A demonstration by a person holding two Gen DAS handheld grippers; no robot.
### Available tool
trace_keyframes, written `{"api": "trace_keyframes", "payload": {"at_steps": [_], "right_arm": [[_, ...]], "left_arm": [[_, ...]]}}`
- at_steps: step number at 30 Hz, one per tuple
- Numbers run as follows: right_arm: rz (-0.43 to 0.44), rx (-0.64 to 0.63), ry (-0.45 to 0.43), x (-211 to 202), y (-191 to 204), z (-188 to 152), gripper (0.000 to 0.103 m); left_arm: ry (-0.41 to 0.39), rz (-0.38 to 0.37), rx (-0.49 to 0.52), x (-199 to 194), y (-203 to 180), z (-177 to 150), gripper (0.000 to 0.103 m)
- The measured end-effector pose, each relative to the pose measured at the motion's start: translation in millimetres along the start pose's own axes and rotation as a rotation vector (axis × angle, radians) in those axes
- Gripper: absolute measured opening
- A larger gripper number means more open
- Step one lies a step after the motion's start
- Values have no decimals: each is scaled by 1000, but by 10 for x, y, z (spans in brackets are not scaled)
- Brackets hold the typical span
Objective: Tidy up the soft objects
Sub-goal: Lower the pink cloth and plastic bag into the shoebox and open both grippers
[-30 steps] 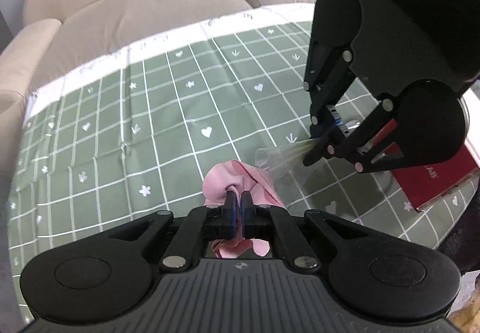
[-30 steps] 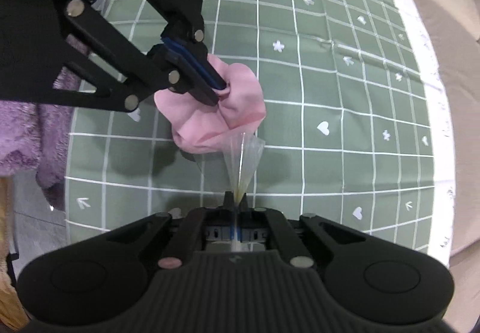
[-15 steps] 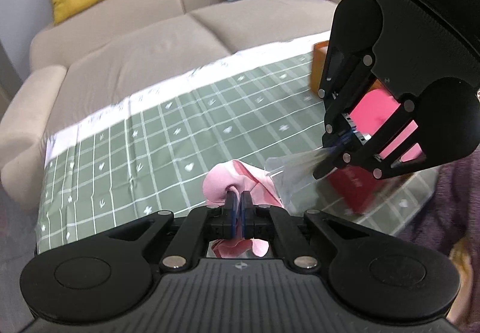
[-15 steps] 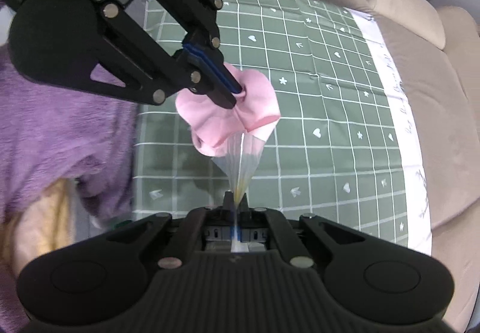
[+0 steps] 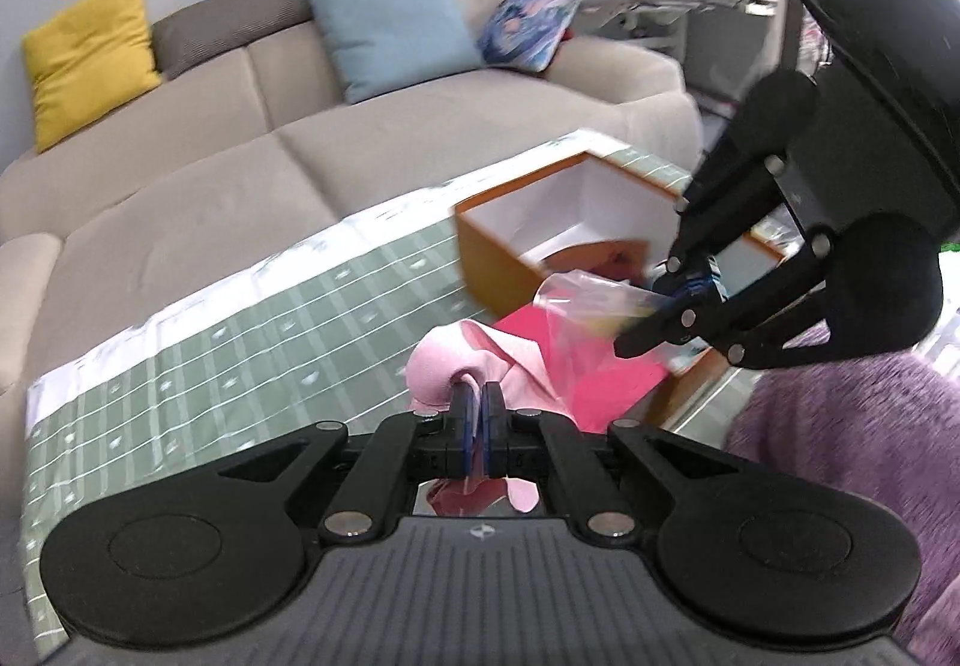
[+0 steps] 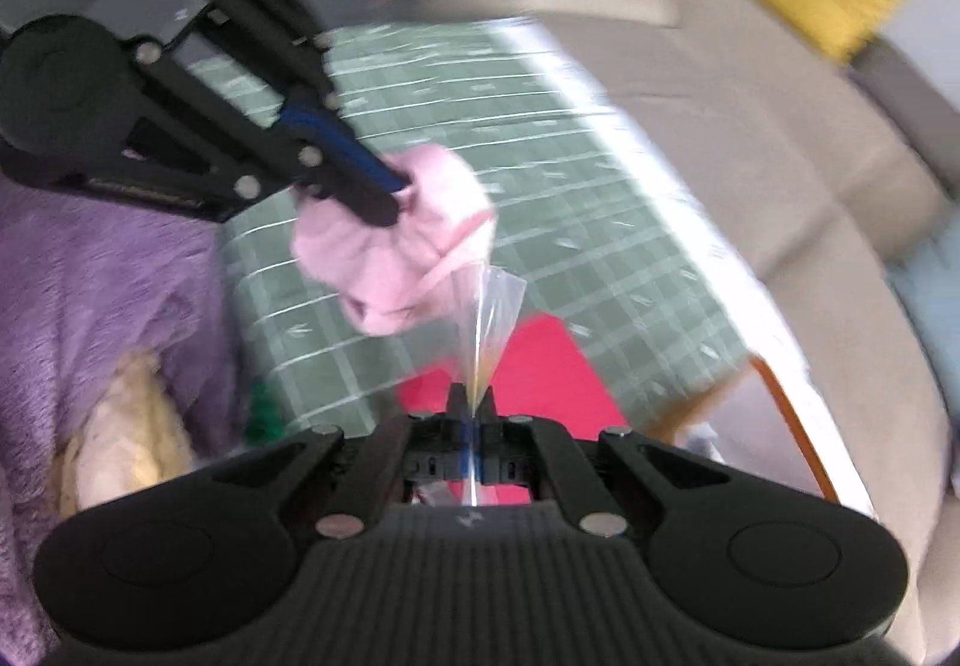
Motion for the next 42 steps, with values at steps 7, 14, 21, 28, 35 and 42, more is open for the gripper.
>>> {"api": "trace_keyframes", "payload": {"at_steps": [7,14,21,28,35,42], "right_arm": [[-178,434,-95,-224,-329,-725,0],[-366,686,-131,-212,-709,-1240,0],[-465,682,-88,-16,-930,-1443,0],[-468,723,-39,169,-1100,-1613,0],[-439,732,-25,329,-1200,-1696,0],[-405,721,37,510,-1264,-1744,8]], "left_arm": [[-15,-87,39,311,-402,256,2],[-28,-134,58,732,-747,610,2],[9,-131,127,1171,-1124,883,2],[137,-135,217,1664,-1372,879,2],[206,-125,250,1948,-1430,813,3],[272,-87,312,2226,-1437,723,7]]}}
Point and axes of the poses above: each gripper's, at about its wrist camera, not at the fingertips, and x roughly the way its jaws point, y to its left, z to its top, the point moved 3 cm from there along x, roughly the way its jaws point, and after that the axes turned 5 degrees about x, right-handed, at the moved point
